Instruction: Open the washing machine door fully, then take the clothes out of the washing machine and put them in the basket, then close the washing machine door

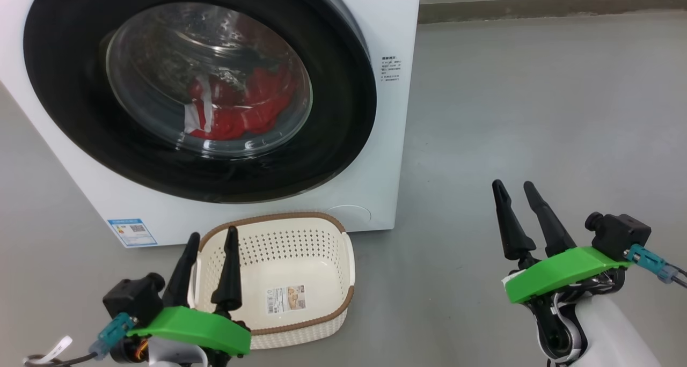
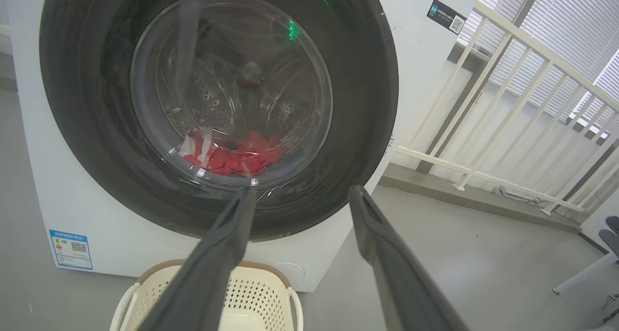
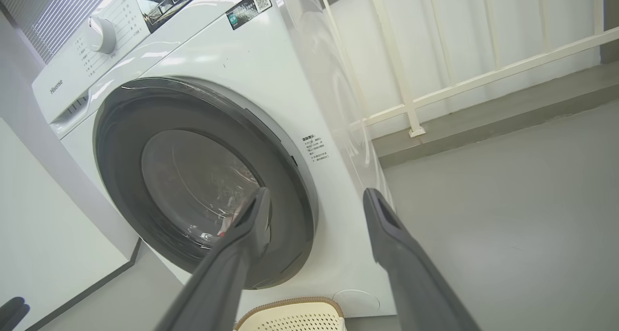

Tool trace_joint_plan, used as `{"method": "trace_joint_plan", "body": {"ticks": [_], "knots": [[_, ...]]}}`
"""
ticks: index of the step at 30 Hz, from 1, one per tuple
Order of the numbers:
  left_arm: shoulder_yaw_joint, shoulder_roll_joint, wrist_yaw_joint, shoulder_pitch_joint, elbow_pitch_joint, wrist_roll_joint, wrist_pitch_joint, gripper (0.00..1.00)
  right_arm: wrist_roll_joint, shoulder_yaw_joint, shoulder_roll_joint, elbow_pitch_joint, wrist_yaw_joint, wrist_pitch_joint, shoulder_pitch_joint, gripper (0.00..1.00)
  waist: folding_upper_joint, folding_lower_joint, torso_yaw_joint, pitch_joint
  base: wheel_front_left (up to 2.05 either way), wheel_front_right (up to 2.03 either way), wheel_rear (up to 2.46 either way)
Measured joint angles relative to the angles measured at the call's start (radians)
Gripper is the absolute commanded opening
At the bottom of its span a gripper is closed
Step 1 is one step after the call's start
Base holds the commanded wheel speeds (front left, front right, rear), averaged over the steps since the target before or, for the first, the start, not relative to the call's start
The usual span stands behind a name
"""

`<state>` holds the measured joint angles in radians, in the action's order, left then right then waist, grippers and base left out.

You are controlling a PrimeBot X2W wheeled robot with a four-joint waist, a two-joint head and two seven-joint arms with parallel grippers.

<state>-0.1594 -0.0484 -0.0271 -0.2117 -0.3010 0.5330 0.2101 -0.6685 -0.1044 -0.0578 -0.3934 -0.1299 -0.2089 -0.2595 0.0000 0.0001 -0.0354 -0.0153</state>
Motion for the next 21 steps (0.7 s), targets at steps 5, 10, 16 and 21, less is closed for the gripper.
{"method": "trace_joint_plan", "body": {"ticks": [5, 10, 16, 21], "knots": [[-0.003, 0.0, -0.002, -0.016, 0.001, -0.053, 0.012, 1.0, 0.057, -0.003, 0.001, 0.0, 0.0, -0.013, -0.021, 1.0, 0.0, 0.0, -0.003, -0.001, 0.0, 0.0, 0.0], [-0.007, 0.001, -0.009, -0.024, 0.001, -0.108, 0.022, 1.0, 0.117, -0.004, 0.001, 0.0, 0.0, -0.021, -0.035, 1.0, 0.0, 0.0, -0.005, -0.003, 0.0, 0.0, 0.0], [-0.015, 0.004, -0.022, -0.036, 0.003, -0.172, 0.034, 1.0, 0.184, -0.011, 0.001, -0.001, 0.0, -0.033, -0.038, 1.0, 0.0, 0.0, -0.008, 0.0, 0.0, 0.0, 0.0], [-0.021, 0.005, -0.031, -0.041, 0.007, -0.207, 0.04, 1.0, 0.24, -0.013, 0.002, -0.005, 0.0, -0.04, -0.067, 1.0, 0.0, 0.0, -0.01, 0.004, 0.0, 0.0, 0.0]]}}
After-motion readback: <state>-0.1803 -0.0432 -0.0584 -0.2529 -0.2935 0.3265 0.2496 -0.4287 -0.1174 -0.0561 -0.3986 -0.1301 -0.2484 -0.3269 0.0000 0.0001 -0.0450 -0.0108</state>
